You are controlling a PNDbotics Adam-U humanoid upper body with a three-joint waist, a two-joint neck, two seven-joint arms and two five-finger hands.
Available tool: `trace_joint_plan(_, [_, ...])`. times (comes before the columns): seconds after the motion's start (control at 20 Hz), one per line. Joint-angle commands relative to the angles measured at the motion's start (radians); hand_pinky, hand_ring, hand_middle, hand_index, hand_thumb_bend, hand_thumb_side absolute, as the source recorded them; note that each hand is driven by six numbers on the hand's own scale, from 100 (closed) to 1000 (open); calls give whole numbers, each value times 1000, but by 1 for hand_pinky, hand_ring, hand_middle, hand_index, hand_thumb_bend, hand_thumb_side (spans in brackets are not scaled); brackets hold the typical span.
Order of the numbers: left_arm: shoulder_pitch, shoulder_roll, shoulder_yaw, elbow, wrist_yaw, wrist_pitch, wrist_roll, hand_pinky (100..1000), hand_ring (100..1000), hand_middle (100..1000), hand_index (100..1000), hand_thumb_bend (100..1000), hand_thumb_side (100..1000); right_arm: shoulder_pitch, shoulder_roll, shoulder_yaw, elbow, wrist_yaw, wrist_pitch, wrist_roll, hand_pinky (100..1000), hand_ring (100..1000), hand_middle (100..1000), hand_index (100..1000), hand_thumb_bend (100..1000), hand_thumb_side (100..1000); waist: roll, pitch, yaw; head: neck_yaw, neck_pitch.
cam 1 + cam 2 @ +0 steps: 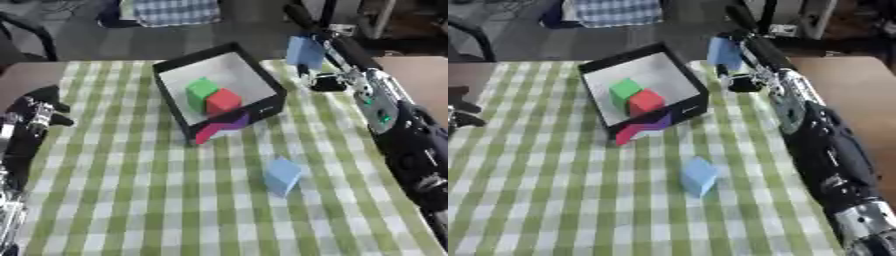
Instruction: Pick up objects on the table and place them in the box.
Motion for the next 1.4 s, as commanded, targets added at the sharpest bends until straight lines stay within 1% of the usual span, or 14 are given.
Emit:
trace_joint_plan(0.05, [-13,8,0,-14,4,-2,-5,757,530,558,828,278,793,-40,37,9,-20,-7,-5,17,852,646,468,525,100,100,3,2,6,-18,-2])
trace_joint_plan(0.25, [-24,2,-5,-15,5,-3,-11,758,526,556,828,278,792,-57,100,5,12,26,1,27,858,668,494,556,100,100,5,11,32,-58,-2])
trace_joint_plan(0.35, [-27,0,-6,-16,6,-3,-12,758,525,554,828,279,793,-61,123,2,31,51,5,27,866,707,573,643,100,100,6,14,42,-73,-2])
trace_joint_plan(0.4, [-28,0,-7,-16,6,-3,-13,758,525,554,828,281,792,-61,131,1,39,62,4,26,870,726,624,727,100,100,6,16,46,-79,-2])
trace_joint_plan(0.45, [-29,0,-7,-16,6,-3,-14,759,525,554,828,282,792,-59,128,2,43,70,0,22,876,744,674,807,100,166,6,16,49,-85,-2])
trace_joint_plan(0.5, [-30,0,-7,-16,7,-3,-14,759,525,554,828,282,791,-56,122,7,45,74,-6,19,888,780,749,864,135,329,5,17,51,-89,-2])
trace_joint_plan(0.55, [-31,0,-7,-16,7,-3,-14,759,525,554,828,282,792,-53,112,13,44,79,-12,17,896,809,792,896,253,430,4,17,52,-94,-2])
trace_joint_plan(0.6, [-31,-1,-8,-16,7,-3,-15,759,525,553,828,282,792,-50,104,18,43,84,-15,14,910,840,838,916,331,504,3,18,53,-96,-2])
trace_joint_plan(0.7, [-31,-1,-8,-16,7,-3,-16,760,524,553,828,283,791,-46,96,24,38,91,-15,6,920,862,877,929,396,551,1,18,53,-98,-2])
trace_joint_plan(0.75, [-30,-1,-8,-15,7,-4,-16,760,524,553,828,282,792,-45,93,25,35,93,-15,-1,923,867,888,932,409,573,0,17,53,-99,-2])
trace_joint_plan(1.0, [-28,-1,-7,-14,7,-4,-15,760,524,552,828,282,792,-41,79,25,22,78,-8,-35,939,891,925,937,417,583,-2,15,47,-98,-2])
trace_joint_plan(1.05, [-27,0,-7,-13,7,-4,-14,761,524,552,828,282,792,-40,75,25,18,72,-7,-39,940,894,929,937,393,585,-2,15,45,-97,-2])
trace_joint_plan(1.1, [-27,1,-7,-13,7,-4,-14,761,524,552,828,281,793,-39,71,25,14,66,-6,-43,942,898,932,936,409,574,-3,14,43,-96,-2])
trace_joint_plan(1.4, [-24,1,-7,-13,6,-4,-15,761,524,552,829,281,793,-35,43,33,-21,8,-2,-72,933,880,916,929,370,546,-3,11,33,-92,-2])
